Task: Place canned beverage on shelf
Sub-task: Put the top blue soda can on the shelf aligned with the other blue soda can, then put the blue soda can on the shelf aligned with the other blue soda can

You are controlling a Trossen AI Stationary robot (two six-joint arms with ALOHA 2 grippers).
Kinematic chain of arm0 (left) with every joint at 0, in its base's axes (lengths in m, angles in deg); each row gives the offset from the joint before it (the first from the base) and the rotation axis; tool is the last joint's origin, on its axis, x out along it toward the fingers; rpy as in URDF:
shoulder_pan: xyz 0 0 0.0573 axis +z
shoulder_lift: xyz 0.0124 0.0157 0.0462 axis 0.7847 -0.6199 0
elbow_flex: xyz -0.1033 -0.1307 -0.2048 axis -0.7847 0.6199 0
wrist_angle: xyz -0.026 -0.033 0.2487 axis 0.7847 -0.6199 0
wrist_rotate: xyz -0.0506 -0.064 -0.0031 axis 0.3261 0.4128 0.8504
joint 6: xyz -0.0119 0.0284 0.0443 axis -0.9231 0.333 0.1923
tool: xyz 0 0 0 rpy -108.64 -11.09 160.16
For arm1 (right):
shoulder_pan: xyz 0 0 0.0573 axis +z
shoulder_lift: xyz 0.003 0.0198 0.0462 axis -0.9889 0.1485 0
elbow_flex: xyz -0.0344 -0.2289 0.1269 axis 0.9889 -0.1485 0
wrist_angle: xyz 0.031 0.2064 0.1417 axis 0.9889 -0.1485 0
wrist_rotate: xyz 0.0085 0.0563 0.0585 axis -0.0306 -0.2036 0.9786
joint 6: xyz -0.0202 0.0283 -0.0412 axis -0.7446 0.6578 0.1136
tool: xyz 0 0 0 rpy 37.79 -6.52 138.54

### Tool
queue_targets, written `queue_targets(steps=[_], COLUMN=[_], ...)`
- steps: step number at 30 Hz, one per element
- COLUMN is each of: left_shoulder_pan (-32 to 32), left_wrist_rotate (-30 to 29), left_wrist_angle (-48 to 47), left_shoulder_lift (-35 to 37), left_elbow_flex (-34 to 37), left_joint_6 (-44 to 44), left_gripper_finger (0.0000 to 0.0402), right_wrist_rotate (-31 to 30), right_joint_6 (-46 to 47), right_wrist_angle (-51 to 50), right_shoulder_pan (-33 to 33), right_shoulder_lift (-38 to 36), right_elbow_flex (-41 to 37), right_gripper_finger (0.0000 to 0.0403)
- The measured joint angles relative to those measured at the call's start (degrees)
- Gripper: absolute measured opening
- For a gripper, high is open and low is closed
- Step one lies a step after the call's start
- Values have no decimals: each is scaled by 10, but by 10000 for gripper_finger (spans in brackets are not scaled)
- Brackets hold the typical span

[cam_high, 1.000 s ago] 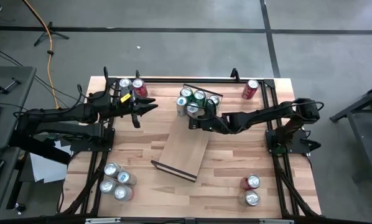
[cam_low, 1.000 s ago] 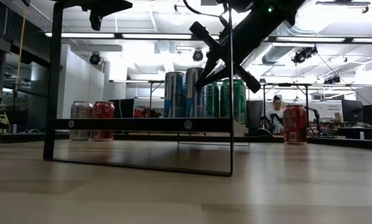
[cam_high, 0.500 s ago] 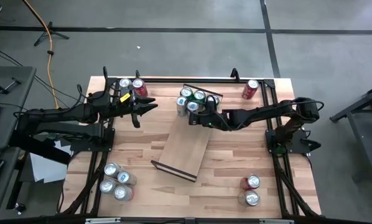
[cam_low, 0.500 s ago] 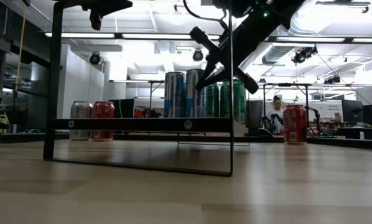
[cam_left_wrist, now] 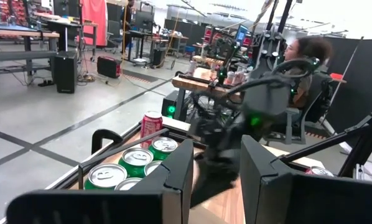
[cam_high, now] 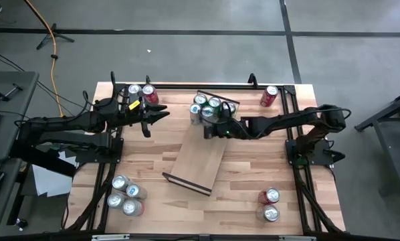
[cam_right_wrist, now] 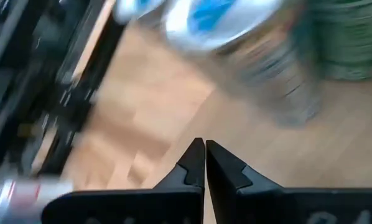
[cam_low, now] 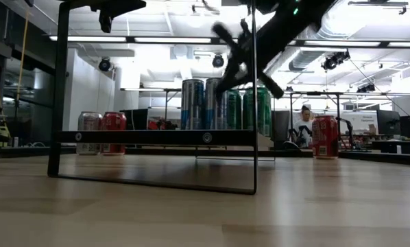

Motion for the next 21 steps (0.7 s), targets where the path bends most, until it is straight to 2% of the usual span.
queue_targets(steps=[2, 5, 9, 15, 18, 21], left_shoulder_pan=[0, 0, -1, -1, -1, -1], left_wrist_rotate=[0, 1, 40, 88, 89, 89], left_wrist_angle=[-1, 1, 6, 21, 25, 27], left_shoulder_lift=[4, 10, 22, 26, 25, 26], left_elbow_flex=[0, 0, 0, 0, 0, 0], left_joint_6=[0, 3, -1, -31, -32, -32], left_gripper_finger=[60, 60, 60, 60, 60, 60], right_wrist_rotate=[17, 30, 72, 83, 84, 85], right_joint_6=[-49, -171, -326, -450, -517, -542], right_wrist_angle=[-12, -16, -7, 16, 15, 14], right_shoulder_pan=[6, 12, 15, 14, 14, 15], right_shoulder_lift=[-27, -89, -177, -257, -269, -270], right_elbow_flex=[0, 0, 0, 0, 0, 0], right_gripper_finger=[0, 0, 0, 0, 0, 0])
